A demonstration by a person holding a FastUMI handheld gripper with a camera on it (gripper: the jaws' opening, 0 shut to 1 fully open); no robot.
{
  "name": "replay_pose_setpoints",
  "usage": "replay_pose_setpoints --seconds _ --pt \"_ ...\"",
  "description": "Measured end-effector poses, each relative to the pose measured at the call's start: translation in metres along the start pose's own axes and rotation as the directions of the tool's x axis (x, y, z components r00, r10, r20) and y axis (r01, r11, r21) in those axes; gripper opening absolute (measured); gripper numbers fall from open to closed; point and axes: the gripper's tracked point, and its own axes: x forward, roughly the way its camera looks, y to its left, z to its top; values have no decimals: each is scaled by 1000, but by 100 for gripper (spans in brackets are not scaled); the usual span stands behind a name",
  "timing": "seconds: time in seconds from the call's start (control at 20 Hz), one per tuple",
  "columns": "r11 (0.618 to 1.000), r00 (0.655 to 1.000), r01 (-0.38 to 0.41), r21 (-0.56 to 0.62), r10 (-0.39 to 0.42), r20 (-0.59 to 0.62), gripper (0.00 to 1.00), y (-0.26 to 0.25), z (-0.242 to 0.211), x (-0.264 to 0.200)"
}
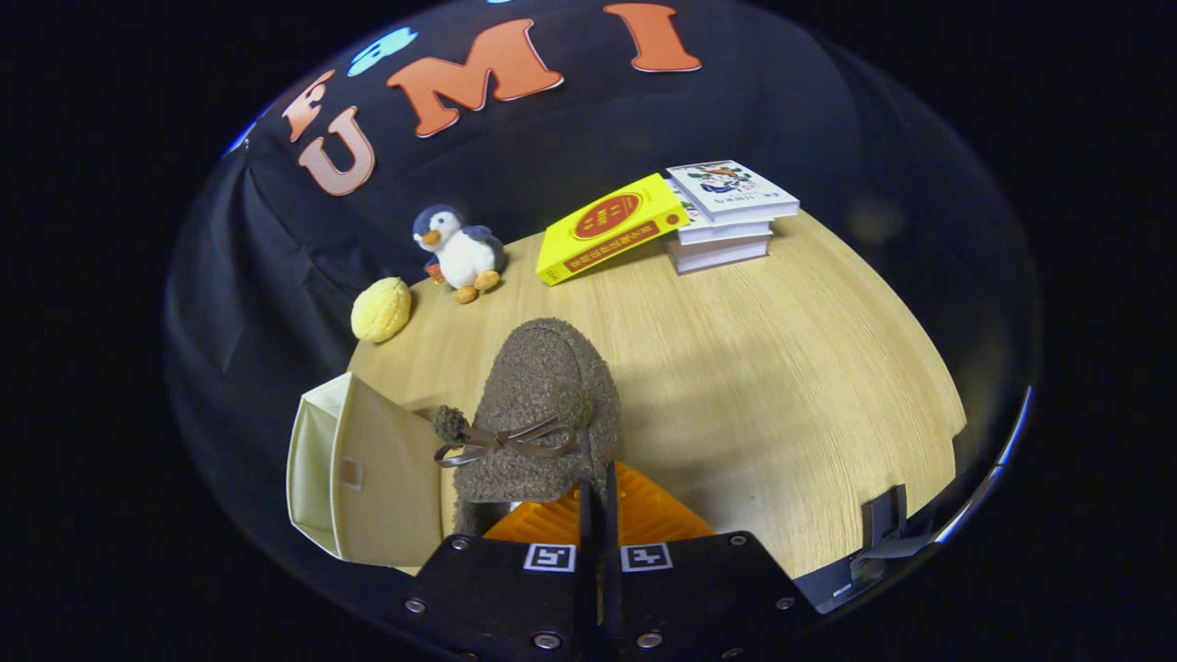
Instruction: Open the storage box then place both shoes into the box .Put the left shoe in first, then the right shoe, with the right side of both shoes facing outward in a uniform manner.
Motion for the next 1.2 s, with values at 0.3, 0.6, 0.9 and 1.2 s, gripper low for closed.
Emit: replay_pose_setpoints --seconds 0.3,0.6,0.9,1.2 --pt "991 993 -112 -66 111 -30 4 90 6 -17" --pt "970 979 -202 -135 198 -48 4 177 7 -24" --pt "952 968 -249 -181 238 -79 4 246 -10 -15" --pt "955 975 -213 -206 192 -115 4 277 -37 15"
